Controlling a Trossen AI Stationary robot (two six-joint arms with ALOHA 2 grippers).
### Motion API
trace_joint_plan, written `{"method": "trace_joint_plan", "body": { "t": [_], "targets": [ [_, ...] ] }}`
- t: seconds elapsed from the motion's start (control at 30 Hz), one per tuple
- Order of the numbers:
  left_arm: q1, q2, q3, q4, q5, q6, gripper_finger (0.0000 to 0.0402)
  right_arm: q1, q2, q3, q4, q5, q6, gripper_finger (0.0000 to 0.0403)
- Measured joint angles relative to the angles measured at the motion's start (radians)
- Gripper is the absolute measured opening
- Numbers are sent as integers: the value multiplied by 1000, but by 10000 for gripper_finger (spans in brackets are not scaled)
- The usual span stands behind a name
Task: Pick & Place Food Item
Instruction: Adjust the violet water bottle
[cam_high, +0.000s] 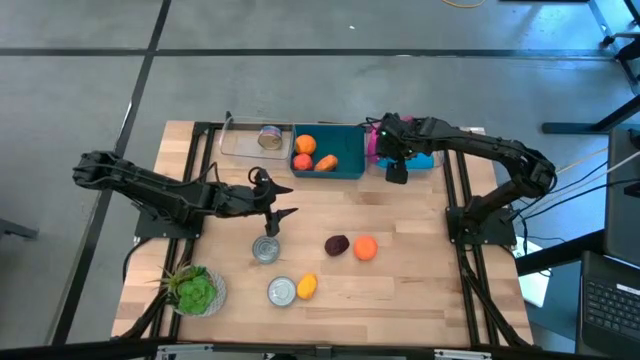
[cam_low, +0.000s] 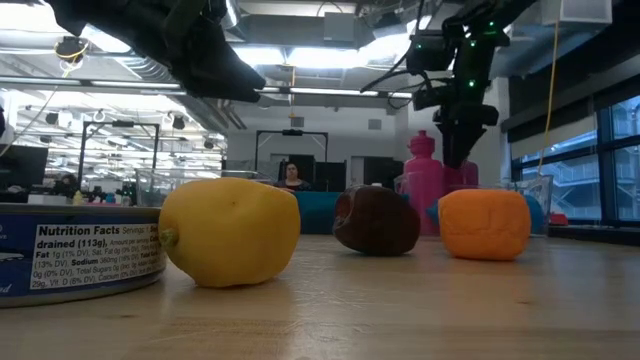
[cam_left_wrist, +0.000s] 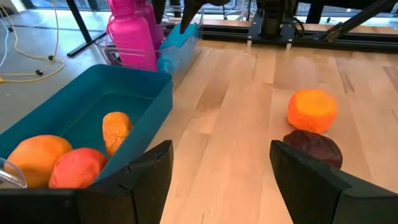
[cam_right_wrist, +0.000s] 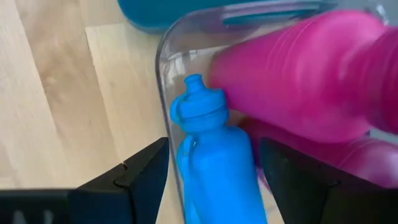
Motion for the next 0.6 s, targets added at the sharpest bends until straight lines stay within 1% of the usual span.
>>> {"method": "trace_joint_plan", "body": {
  "t": [0.23,0.53,0.6],
  "targets": [
    [0,0,0,0,1,1,260,-4,11,0,26,25,-26,249],
    [0,0,0,0,4,2,260,-15,98,0,23,22,-31,249],
    [0,0,0,0,18,2,260,-21,117,3,21,40,-38,249]
  ]
}}
